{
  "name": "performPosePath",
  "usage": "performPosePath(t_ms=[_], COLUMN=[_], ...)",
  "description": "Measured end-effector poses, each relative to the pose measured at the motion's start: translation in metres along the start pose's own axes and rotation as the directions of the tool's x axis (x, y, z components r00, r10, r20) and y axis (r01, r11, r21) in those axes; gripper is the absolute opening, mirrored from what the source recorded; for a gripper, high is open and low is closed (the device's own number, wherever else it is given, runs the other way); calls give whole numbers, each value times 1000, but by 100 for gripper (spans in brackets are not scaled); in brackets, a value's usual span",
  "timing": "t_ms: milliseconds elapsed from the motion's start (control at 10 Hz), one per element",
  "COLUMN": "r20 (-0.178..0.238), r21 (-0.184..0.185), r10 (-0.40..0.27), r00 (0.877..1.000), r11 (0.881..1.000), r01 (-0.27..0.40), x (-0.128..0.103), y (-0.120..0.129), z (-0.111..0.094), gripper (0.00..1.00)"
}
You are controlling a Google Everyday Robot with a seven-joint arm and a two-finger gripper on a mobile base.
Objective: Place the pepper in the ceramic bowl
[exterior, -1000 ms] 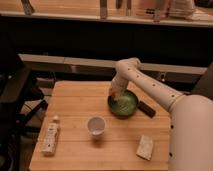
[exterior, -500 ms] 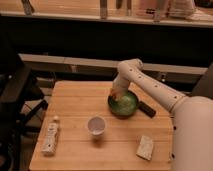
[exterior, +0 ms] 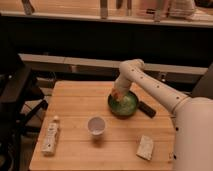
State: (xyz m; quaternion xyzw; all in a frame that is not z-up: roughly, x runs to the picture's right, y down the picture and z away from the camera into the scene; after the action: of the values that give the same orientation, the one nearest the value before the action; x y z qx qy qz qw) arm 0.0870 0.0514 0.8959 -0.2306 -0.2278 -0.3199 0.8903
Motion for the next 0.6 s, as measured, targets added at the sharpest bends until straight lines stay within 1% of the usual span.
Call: performPosePath(t_ms=[100,200,300,500,600], r20=[0,0,0,-1,-1], r21=[1,1,2,2,2], r10=[1,0,1,3,3], r00=[1000,1000,1000,1000,1000], r11=[1000,1000,1000,1000,1000], r01=[-1,0,-1,-3,-3], x=[0,0,0,2,2], y=[0,0,1,3,3], z=[0,0,0,-1,-1], gripper=[7,10,19,33,38])
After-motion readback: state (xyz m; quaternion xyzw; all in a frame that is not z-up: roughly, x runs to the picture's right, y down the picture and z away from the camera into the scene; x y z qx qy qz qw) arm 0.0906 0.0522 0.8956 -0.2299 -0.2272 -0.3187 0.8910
